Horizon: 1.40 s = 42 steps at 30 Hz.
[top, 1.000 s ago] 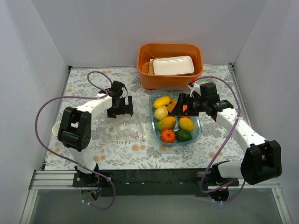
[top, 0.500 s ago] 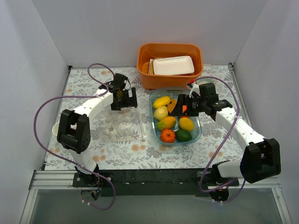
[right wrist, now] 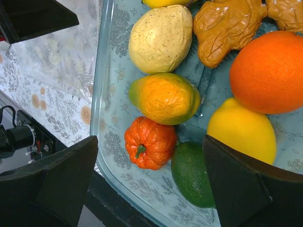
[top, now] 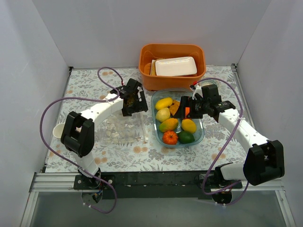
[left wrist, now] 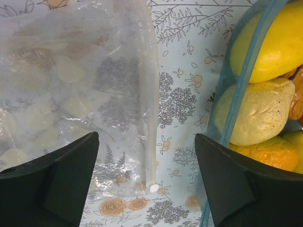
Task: Place the food in the zip-top bag and seal the zipper
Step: Pick up the zipper food storage bag at the center of the board.
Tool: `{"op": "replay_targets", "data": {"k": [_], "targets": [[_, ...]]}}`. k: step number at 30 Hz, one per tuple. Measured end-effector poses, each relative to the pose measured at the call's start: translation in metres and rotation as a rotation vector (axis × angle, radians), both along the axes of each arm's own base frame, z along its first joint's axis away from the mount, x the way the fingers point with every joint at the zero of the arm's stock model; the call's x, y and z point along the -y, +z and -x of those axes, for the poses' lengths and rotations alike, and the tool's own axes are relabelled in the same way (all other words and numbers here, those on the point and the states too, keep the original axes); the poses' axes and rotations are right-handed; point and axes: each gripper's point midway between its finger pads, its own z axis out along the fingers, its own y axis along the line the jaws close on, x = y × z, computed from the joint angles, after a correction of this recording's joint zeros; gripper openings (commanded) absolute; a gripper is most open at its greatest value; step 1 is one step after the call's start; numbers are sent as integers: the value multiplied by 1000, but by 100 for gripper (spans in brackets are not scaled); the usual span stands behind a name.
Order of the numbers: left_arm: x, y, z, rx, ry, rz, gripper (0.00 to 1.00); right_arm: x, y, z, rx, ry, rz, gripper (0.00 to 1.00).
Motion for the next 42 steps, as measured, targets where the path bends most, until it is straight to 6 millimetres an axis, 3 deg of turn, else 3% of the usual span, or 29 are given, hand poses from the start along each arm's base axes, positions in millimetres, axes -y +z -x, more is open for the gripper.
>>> {"op": "replay_targets", "data": {"k": [7,14,17,18,22,25,31,35,42], "targets": [[-1,-7,1,3,60,-33,73,3,-2,1,0,3,24,98],[7,-34,7,-52,69,-55,68,5,-4,2,-4,3,37,98],[9,-41,9,-66,67,-63,60,7,-5,3,-7,2,47,98],[10,-42,9,-66,66,-63,52,7,-6,3,-8,2,49,98],[13,-43,9,-66,65,-62,38,8,-7,3,-4,4,57,98],[13,-43,9,-64,62,-62,32,9,-7,3,-3,4,58,98],[10,-51,14,-80,61,-73,29,8,-8,1,-10,4,60,98],[9,-55,16,-89,57,-81,13,8,-8,1,-9,4,60,98],[8,-57,17,-94,51,-84,0,8,-8,2,-11,5,60,98]]}}
